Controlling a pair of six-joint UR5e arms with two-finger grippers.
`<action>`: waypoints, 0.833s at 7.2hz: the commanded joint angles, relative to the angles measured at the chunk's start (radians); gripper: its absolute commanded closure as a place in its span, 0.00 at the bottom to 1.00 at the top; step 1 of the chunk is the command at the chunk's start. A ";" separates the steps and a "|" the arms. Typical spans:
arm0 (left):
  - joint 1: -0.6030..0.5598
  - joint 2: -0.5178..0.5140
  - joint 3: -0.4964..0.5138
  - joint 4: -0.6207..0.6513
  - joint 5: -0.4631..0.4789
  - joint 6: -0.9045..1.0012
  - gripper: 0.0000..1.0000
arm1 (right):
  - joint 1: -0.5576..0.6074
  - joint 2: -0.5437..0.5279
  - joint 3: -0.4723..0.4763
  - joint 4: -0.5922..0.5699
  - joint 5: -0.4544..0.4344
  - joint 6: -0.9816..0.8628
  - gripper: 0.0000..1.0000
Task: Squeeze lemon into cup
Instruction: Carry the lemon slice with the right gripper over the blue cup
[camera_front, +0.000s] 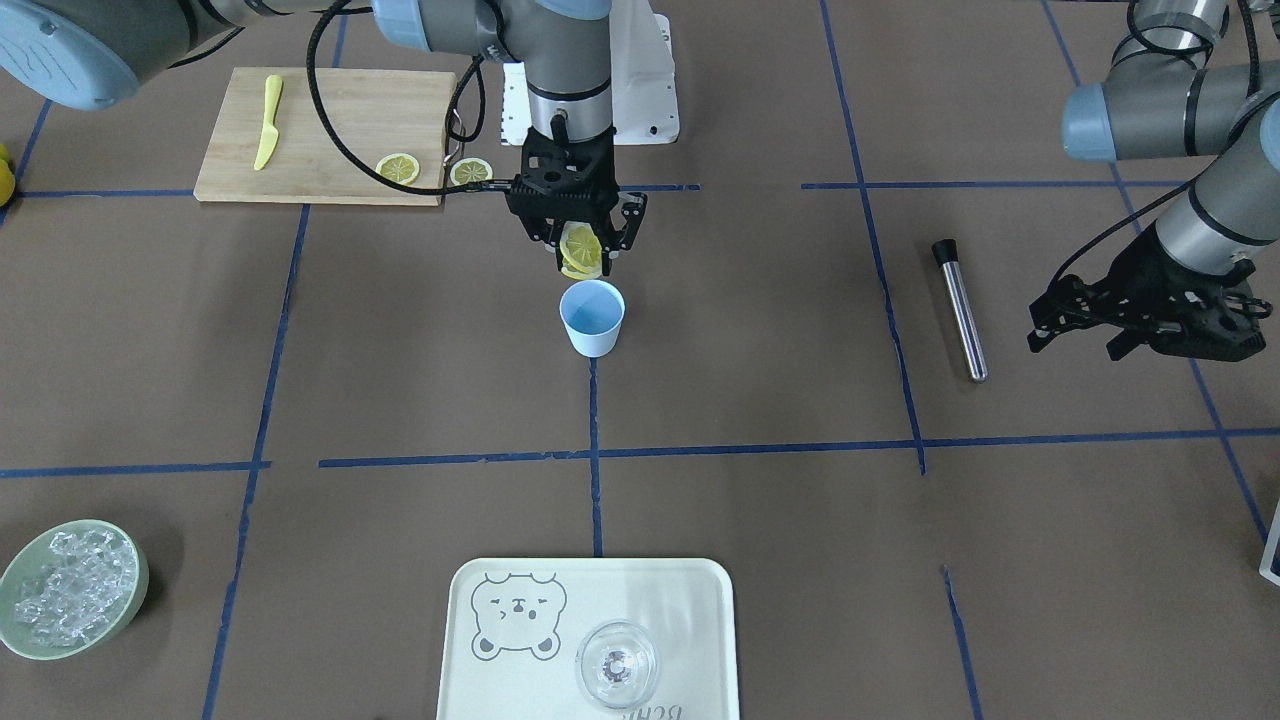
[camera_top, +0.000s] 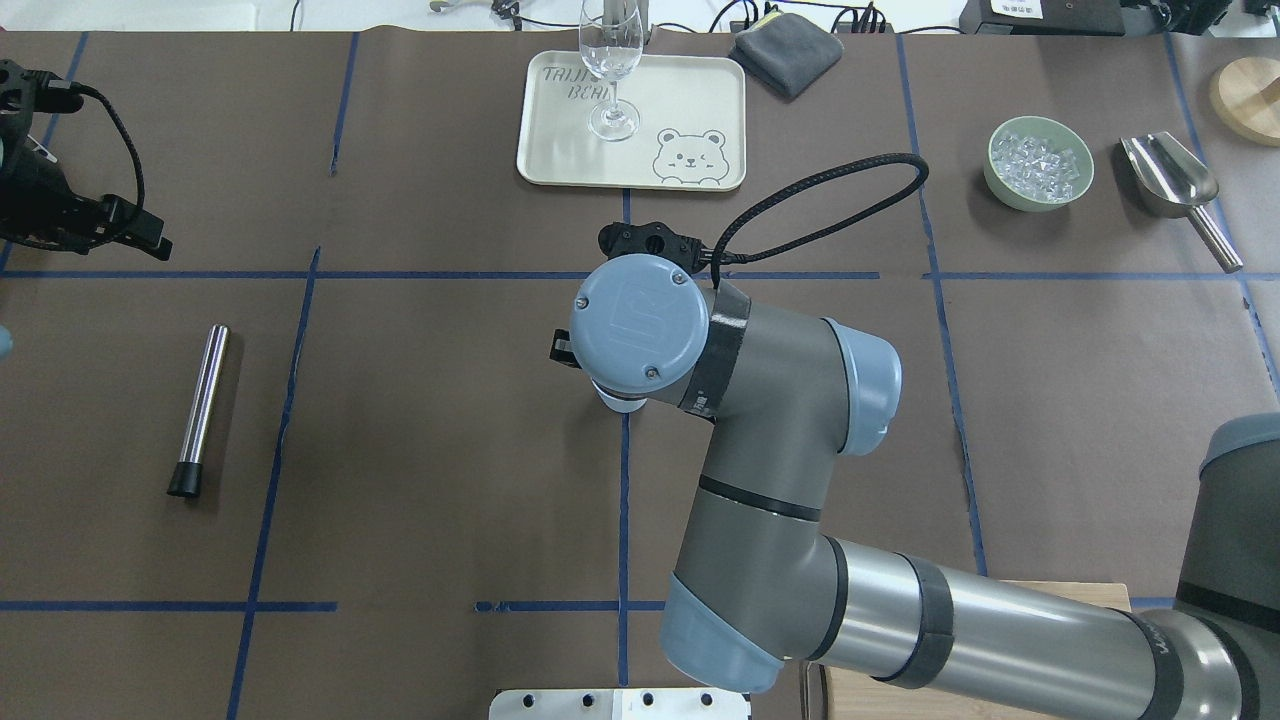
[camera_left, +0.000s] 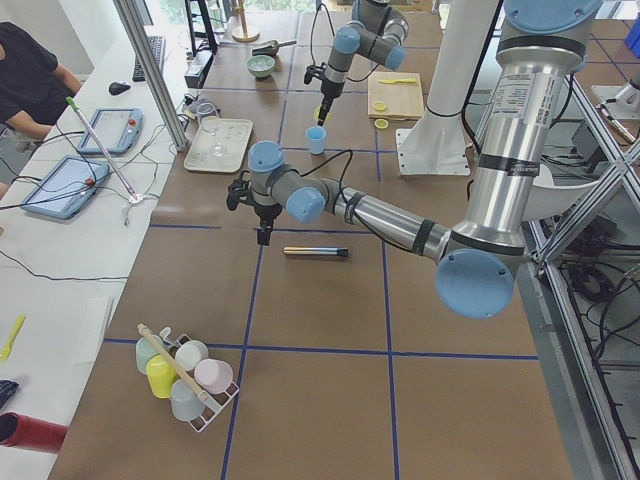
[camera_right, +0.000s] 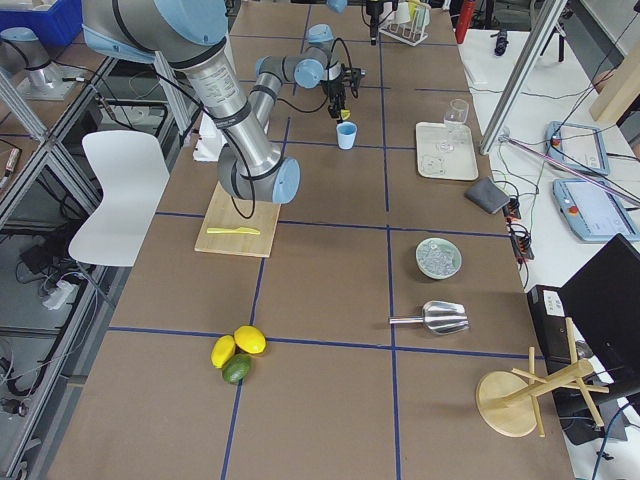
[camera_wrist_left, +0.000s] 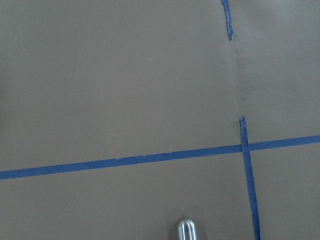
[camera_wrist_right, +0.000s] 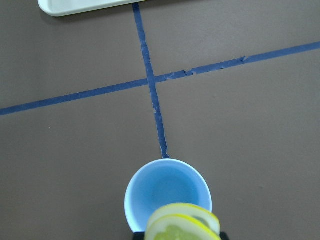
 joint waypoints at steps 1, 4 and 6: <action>0.000 0.000 0.000 0.000 0.000 0.000 0.00 | 0.020 0.061 -0.105 0.012 0.009 -0.019 0.46; 0.000 -0.001 0.000 0.000 0.000 0.002 0.00 | 0.027 0.066 -0.139 0.012 0.024 -0.038 0.46; 0.000 -0.001 0.001 0.001 0.000 0.002 0.00 | 0.027 0.065 -0.139 0.011 0.055 -0.042 0.42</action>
